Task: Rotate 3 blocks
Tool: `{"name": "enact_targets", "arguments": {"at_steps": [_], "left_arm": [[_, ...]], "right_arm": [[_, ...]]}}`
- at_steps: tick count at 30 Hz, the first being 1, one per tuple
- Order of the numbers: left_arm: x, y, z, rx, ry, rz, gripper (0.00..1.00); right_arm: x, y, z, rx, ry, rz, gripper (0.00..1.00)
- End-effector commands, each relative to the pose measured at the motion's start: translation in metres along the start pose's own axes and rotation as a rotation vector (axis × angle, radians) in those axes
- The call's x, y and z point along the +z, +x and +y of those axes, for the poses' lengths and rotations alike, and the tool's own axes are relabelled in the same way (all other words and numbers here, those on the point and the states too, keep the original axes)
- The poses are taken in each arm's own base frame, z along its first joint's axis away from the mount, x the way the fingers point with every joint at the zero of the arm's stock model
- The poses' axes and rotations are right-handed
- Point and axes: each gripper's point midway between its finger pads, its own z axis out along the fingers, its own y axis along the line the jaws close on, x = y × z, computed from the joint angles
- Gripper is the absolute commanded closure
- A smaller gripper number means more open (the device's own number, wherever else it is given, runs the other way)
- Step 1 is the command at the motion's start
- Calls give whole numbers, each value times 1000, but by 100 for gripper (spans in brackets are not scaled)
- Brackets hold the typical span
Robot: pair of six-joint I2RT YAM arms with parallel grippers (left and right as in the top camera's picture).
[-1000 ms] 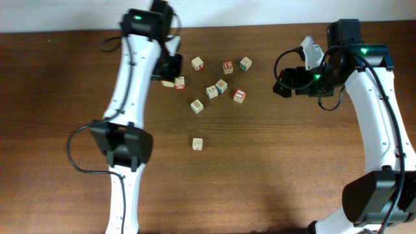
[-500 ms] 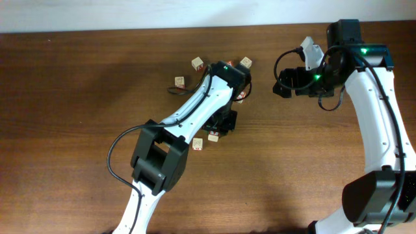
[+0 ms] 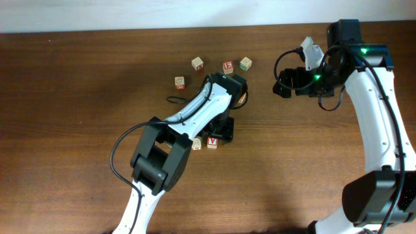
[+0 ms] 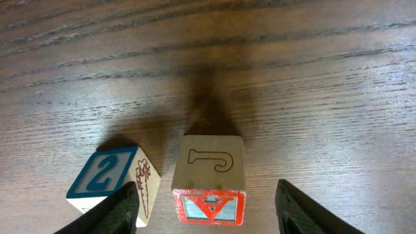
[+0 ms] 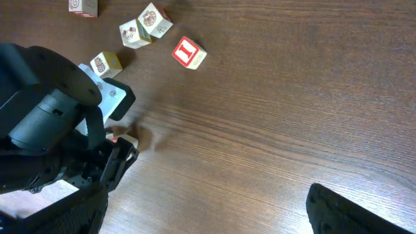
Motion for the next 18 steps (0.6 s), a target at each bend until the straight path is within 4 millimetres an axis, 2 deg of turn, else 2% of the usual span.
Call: {"name": "enact_targets", "arguments": {"at_steps": [1, 2, 3, 5, 6, 9, 11, 13, 15, 17, 18], "left_arm": [[-50, -30, 25, -57, 10, -164, 30], [-86, -54, 42, -89, 61, -276, 21], [-111, -74, 57, -89, 90, -369, 19], [-132, -98, 75, -83, 109, -466, 18], [-139, -114, 90, -97, 117, -523, 14], [-148, -157, 149, -228, 90, -662, 16], [-139, -179, 170, -275, 92, -702, 16], [-120, -193, 177, -290, 97, -694, 16], [-93, -199, 173, -284, 89, -647, 16], [-60, -198, 157, -256, 78, -573, 17], [-44, -197, 148, -238, 70, -533, 24]], "right_arm": [[-2, -3, -2, 8, 7, -9, 3], [-2, -3, -2, 8, 7, -9, 3], [-2, -3, -2, 8, 7, -9, 2], [-2, -3, -2, 8, 7, -9, 2], [-2, -3, -2, 8, 7, -9, 3], [-2, -3, -2, 8, 7, -9, 3], [-2, -2, -2, 8, 7, -8, 2], [-2, -3, -2, 8, 7, -9, 2], [-2, -3, -2, 8, 7, -9, 2], [-2, -2, -2, 8, 7, -8, 2], [-2, -3, -2, 8, 7, -9, 3]]}}
